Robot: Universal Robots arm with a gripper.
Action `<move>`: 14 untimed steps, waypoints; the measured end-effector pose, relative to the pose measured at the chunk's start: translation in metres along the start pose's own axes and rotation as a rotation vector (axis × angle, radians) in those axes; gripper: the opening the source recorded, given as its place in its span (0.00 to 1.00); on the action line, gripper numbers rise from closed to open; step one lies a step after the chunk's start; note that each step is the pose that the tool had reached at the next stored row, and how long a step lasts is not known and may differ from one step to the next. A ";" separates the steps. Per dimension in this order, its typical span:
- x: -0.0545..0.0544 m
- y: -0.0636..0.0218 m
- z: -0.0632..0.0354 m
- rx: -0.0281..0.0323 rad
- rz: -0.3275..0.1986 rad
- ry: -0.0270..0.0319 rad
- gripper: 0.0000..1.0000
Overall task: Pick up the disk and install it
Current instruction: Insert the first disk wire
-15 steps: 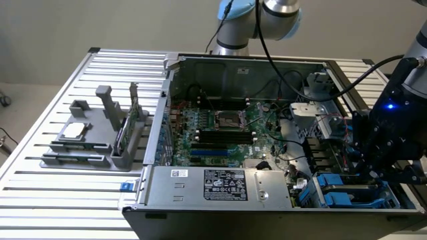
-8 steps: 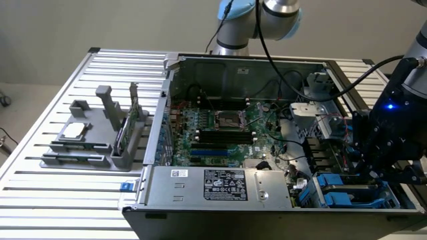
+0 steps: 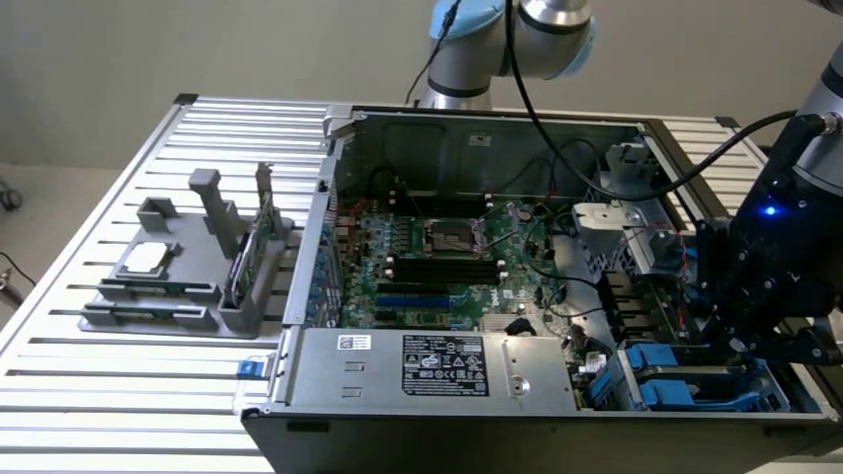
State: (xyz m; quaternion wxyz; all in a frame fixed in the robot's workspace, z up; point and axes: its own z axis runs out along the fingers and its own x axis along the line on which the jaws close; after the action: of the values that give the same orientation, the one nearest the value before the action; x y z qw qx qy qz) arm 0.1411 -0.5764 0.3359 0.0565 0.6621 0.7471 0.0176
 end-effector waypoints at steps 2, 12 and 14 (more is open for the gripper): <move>0.000 0.0000 -0.0001 0.0004 0.006 -0.0008 0.18; 0.000 0.0008 -0.0001 0.0015 0.022 -0.0028 0.18; 0.000 0.0012 0.0001 0.0018 0.026 -0.0031 0.18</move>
State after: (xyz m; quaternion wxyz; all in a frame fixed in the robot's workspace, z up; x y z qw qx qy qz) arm 0.1423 -0.5761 0.3360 0.0568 0.6720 0.7382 0.0167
